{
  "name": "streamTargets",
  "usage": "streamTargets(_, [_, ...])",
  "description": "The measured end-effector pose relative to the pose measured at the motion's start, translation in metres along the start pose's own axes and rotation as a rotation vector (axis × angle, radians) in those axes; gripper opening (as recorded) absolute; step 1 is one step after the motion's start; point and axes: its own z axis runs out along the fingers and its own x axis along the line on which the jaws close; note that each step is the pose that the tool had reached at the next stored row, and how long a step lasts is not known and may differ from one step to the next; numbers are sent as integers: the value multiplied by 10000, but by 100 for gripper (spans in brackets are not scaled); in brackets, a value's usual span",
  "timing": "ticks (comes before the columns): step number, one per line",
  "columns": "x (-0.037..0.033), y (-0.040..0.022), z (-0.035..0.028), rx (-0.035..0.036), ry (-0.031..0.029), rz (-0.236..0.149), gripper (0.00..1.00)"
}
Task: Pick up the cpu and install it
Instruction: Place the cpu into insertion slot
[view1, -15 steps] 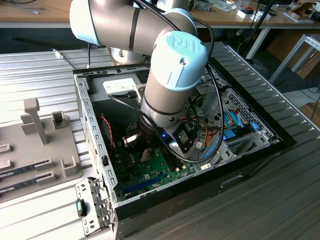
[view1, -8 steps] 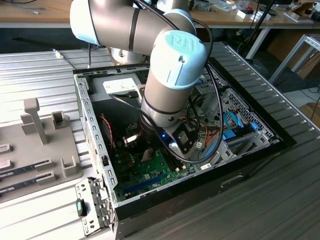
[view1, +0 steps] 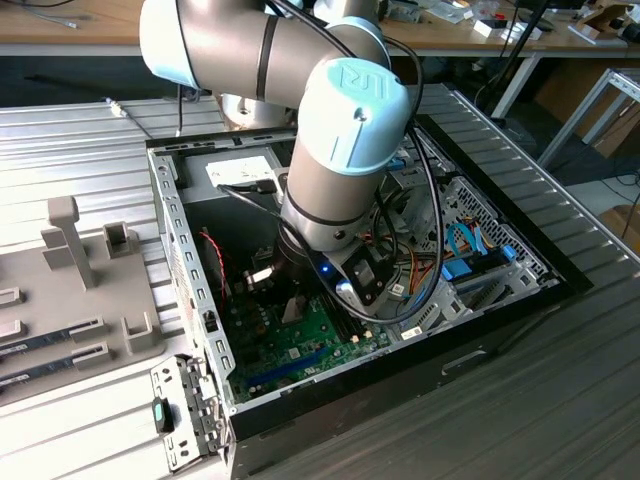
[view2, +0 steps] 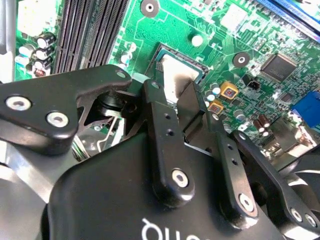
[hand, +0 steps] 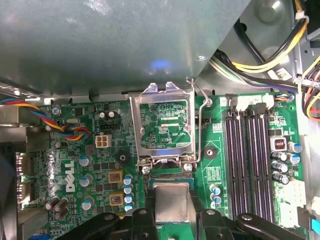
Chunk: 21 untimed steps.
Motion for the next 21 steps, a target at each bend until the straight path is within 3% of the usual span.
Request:
streamTargets(2, [0,1,-1,0,0,1,38])
streamTargets(3, [0,1,0,1,0,1,45])
streamTargets(5, [0,2,-1,1,1,1,45])
streamTargets(6, [0,2,-1,1,1,1,52])
streamTargets(11, [-3,0,48,2,11,2,52])
streamTargets(18, [-3,-1,51,3,12,1,52])
streamTargets(21, [-3,-1,52,3,12,1,41])
